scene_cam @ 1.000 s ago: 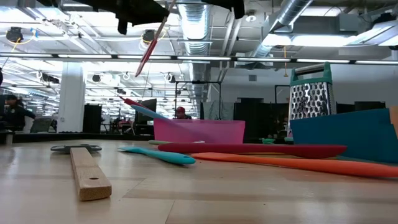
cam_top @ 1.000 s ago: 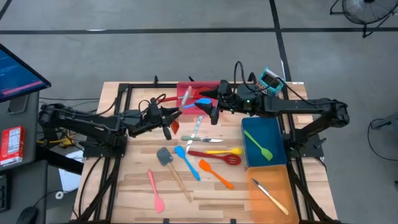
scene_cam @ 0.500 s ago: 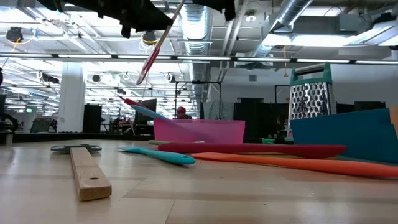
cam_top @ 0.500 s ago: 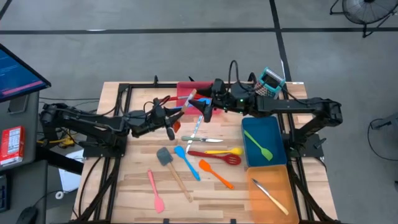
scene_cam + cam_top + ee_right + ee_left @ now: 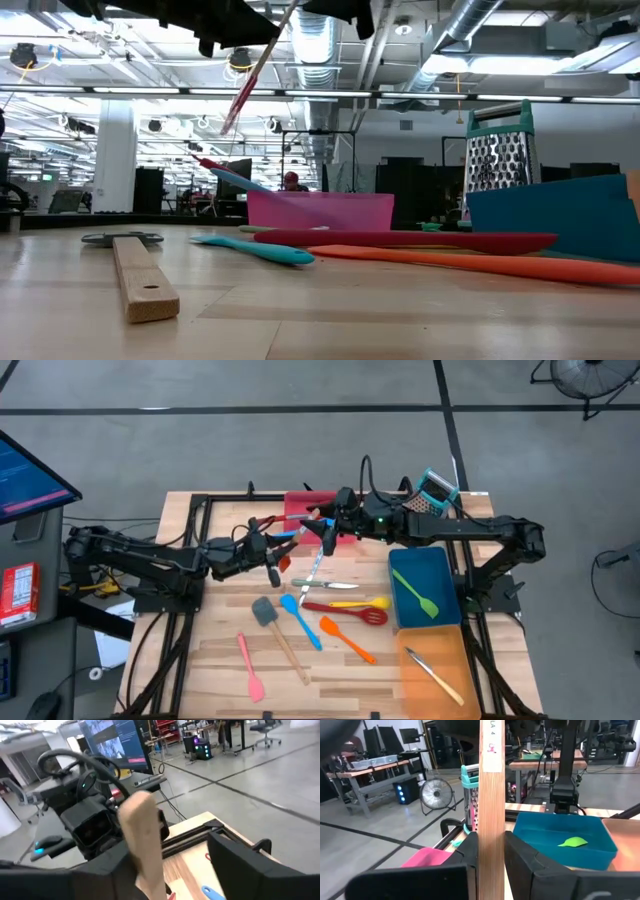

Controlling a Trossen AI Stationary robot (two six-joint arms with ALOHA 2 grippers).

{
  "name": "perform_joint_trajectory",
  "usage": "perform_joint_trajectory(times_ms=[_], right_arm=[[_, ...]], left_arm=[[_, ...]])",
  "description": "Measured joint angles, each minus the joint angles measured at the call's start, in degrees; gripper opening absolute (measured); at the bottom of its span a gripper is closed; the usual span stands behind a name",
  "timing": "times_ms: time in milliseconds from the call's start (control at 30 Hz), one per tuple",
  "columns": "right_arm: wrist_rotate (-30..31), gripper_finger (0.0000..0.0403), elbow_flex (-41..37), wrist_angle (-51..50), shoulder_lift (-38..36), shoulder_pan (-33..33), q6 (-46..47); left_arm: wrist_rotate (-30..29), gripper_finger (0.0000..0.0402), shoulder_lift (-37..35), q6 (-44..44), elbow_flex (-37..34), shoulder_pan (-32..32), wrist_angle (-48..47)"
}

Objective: Pick & Place Kitchen Items
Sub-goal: Put the orange spatula into blue bin

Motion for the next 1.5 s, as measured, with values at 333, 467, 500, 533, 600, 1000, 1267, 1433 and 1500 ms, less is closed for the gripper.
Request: perform_joint_trajectory(times_ms=[333, 467, 500, 533, 600, 1000, 1267, 1433, 1500], right_arm=[[-7.3, 0.0015, 0.0, -1.1, -0.2, -1.5, 3.7], [-7.3, 0.001, 0.0, -1.1, -0.2, -1.5, 4.9], [-7.3, 0.0008, 0.0, -1.1, -0.2, -1.5, 5.0], [-7.3, 0.0007, 0.0, -1.3, -0.2, -1.5, 5.0], [-7.4, 0.0007, -0.1, -2.3, -0.7, -1.4, 5.2], [-7.1, 0.0005, -0.1, -20.6, -13.5, -5.7, 9.3], [-7.4, 0.0005, -0.1, -41.8, -21.0, -9.6, 14.3], [-11.9, 0.0005, -0.1, -54.1, -23.4, -11.0, 18.1], [-13.2, 0.0005, -0.1, -56.5, -23.8, -11.3, 20.1]], left_arm=[[2.7, 0.0039, 0.0, 0.0, 0.0, 0.0, 0.6], [2.9, 0.0033, 0.0, 0.0, 0.0, 0.0, 0.9], [2.8, 0.0032, 0.0, 0.0, 0.0, 0.0, 0.9], [2.8, 0.0031, 0.0, 0.0, 0.0, 0.0, 0.9], [2.6, 0.003, -0.1, 0.0, 0.0, 0.0, 1.2], [2.5, 0.0069, -5.9, -5.2, 0.0, -1.8, 4.6], [2.4, 0.0078, -12.5, -9.3, 0.0, -1.8, 4.5], [2.4, 0.0077, -14.6, -13.2, 0.0, -1.8, 4.5], [2.4, 0.0077, -15.1, -15.4, 0.0, -1.8, 4.6]])
